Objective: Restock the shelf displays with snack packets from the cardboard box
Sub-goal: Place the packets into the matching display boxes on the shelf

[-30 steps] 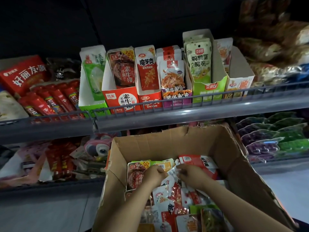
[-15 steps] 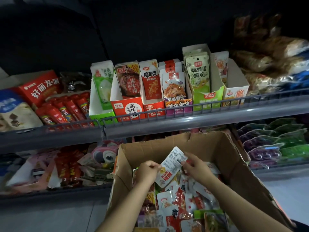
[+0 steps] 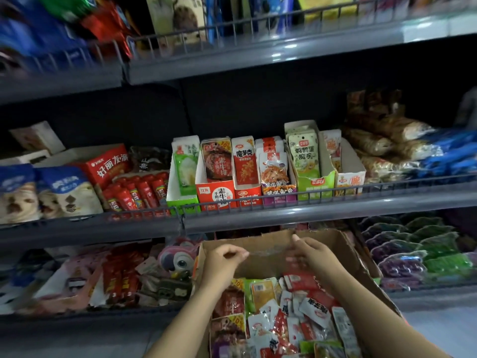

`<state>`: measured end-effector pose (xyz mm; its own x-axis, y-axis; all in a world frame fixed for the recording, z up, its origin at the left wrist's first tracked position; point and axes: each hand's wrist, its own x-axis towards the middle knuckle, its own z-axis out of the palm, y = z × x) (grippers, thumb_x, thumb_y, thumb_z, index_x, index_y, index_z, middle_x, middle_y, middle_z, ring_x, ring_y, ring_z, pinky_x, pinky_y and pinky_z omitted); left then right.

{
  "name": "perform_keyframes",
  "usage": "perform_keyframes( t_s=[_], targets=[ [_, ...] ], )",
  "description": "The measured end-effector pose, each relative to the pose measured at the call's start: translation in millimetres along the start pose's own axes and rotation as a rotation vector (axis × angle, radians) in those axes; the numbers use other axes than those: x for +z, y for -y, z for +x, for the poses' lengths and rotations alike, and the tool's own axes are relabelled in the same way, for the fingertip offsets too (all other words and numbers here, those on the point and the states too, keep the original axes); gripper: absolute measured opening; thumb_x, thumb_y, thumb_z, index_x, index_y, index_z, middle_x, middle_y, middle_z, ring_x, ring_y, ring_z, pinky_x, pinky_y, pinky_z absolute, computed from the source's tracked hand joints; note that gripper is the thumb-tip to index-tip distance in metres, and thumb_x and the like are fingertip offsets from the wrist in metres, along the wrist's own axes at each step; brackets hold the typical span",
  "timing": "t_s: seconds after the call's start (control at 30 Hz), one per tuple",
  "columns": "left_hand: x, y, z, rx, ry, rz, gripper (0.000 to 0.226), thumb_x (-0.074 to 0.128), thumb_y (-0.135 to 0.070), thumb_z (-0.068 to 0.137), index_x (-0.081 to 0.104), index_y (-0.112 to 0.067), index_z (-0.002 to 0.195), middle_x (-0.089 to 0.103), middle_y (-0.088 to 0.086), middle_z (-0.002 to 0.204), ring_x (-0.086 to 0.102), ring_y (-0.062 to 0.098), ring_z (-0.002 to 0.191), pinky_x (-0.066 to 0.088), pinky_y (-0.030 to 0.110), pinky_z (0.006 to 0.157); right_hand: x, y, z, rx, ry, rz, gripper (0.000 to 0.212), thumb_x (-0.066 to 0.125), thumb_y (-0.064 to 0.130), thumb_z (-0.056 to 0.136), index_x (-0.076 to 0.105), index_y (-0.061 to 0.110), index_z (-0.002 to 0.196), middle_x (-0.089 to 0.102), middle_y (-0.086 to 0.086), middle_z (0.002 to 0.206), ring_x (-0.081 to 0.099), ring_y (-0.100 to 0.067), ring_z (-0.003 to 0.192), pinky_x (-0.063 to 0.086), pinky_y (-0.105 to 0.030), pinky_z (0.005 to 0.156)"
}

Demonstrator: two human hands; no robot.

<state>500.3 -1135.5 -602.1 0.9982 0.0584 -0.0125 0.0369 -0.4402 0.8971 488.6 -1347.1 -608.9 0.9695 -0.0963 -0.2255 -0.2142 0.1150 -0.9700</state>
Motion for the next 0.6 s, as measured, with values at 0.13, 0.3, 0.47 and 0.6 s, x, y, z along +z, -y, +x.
perform_keyframes(
  t_s=[0.13,0.3,0.47,0.6],
  targets=[
    [-10.9,-19.1,-10.9,0.085,-0.097,-0.108,0.005,0.07,-0.021,0.084,0.068,-0.021,0.088,0.068,-0.005,0.096,0.062,0.008,0.089,0.048,0.018,0.074,4.6,16.5,-14.6,-0.058,0.039,0.003,0.009,0.068,0.009,0.084,0.06,0.004,0.081,0.071,-0.011,0.079,0.067,-0.021,0.07,0.052,-0.025,0.063],
    [-21.1,-38.2,-24.9,0.202,-0.222,-0.061,0.02,0.071,-0.019,0.083,0.062,-0.027,0.1,0.056,-0.005,0.111,0.053,0.002,0.094,0.039,0.018,0.081,16.0,38.6,-38.4,-0.156,0.034,0.007,0.021,0.068,-0.001,0.082,0.059,0.008,0.099,0.066,-0.009,0.082,0.067,-0.016,0.073,0.055,-0.022,0.062],
    [-31.1,-54.9,-36.7,0.267,-0.284,-0.165,0.035,0.07,-0.012,0.083,0.055,-0.036,0.103,0.042,-0.007,0.118,0.056,0.012,0.106,0.047,0.027,0.092,23.7,53.0,-49.2,-0.189,0.101,-0.038,0.031,0.068,0.008,0.085,0.061,0.017,0.114,0.071,0.001,0.078,0.07,-0.018,0.084,0.054,-0.028,0.073],
    [-38.3,-71.4,-46.0,0.23,-0.294,-0.435,0.046,0.066,-0.004,0.085,0.046,-0.032,0.115,0.049,-0.006,0.12,0.061,-0.001,0.091,0.053,0.018,0.073,28.3,60.3,-53.2,-0.18,0.133,-0.033,0.022,0.064,0.007,0.087,0.066,0.008,0.109,0.074,-0.006,0.09,0.07,-0.021,0.085,0.056,-0.035,0.081]
  ],
)
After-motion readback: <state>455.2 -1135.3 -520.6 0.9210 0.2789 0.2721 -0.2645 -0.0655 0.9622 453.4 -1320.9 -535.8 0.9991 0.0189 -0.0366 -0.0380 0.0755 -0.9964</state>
